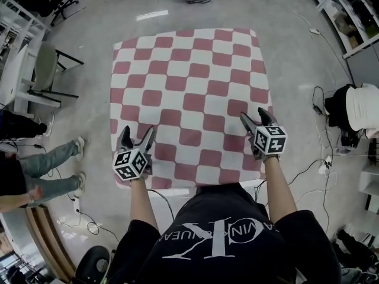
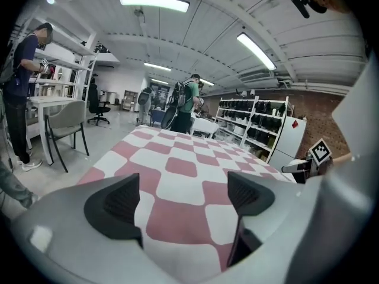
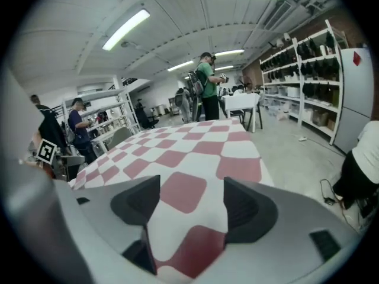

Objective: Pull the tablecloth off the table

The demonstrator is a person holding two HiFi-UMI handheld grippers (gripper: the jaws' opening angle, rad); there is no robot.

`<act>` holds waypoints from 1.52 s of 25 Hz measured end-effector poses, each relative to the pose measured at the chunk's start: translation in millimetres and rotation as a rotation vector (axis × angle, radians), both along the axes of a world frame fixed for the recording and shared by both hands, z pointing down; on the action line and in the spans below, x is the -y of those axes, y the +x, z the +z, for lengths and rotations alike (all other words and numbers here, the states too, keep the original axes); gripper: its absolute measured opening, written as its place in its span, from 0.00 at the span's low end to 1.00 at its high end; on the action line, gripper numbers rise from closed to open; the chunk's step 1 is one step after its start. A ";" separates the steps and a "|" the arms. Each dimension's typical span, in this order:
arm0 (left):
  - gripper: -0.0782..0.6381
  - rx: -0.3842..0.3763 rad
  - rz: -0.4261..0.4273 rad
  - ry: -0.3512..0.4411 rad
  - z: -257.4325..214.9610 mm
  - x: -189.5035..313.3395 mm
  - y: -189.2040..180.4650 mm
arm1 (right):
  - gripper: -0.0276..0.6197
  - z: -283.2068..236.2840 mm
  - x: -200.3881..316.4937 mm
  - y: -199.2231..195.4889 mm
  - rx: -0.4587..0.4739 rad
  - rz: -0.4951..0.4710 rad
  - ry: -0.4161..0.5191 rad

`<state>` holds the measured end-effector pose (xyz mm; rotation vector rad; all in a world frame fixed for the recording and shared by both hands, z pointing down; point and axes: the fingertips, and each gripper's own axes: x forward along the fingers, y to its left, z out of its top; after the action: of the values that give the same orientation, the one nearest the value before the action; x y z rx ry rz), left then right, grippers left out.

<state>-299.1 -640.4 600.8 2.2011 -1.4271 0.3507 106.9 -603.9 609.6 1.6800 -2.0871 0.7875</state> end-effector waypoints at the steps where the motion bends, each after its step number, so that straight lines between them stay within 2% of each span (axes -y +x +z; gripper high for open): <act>1: 0.74 0.005 -0.002 -0.005 2.7 4.4 -1.5 | 0.51 5.1 3.5 9.0 -0.009 0.021 -0.019; 5: 0.75 0.019 -0.013 -0.048 18.2 13.2 -8.8 | 0.52 20.8 11.0 34.8 -0.046 0.076 -0.088; 9: 0.79 0.005 -0.043 -0.104 33.4 23.1 -13.9 | 0.52 35.0 17.5 44.2 -0.067 0.103 -0.146; 11: 0.79 0.032 -0.015 -0.142 40.8 24.0 -10.5 | 0.53 41.5 19.5 43.8 -0.078 0.114 -0.172; 15: 0.79 0.098 0.094 -0.211 51.4 16.1 3.0 | 0.53 42.0 21.0 41.8 -0.071 0.125 -0.179; 18: 0.80 0.112 0.130 -0.243 54.1 13.9 5.5 | 0.53 41.4 23.3 30.0 -0.069 0.086 -0.190; 24: 0.80 0.084 0.136 -0.250 54.1 14.2 5.6 | 0.53 42.1 24.5 7.4 -0.098 0.024 -0.202; 31: 0.80 0.105 0.141 -0.262 56.8 13.2 7.0 | 0.53 43.9 25.9 -12.6 -0.132 -0.021 -0.222; 35: 0.80 0.150 0.131 -0.262 60.7 12.7 7.1 | 0.50 47.3 25.0 -21.0 -0.224 -0.062 -0.235; 38: 0.79 0.204 0.110 -0.259 64.2 13.1 4.3 | 0.44 47.2 25.7 -25.8 -0.235 -0.084 -0.238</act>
<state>-294.9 -653.5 665.0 2.0813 -1.2818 0.7735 81.1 -629.6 656.8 1.4709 -1.8140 0.7398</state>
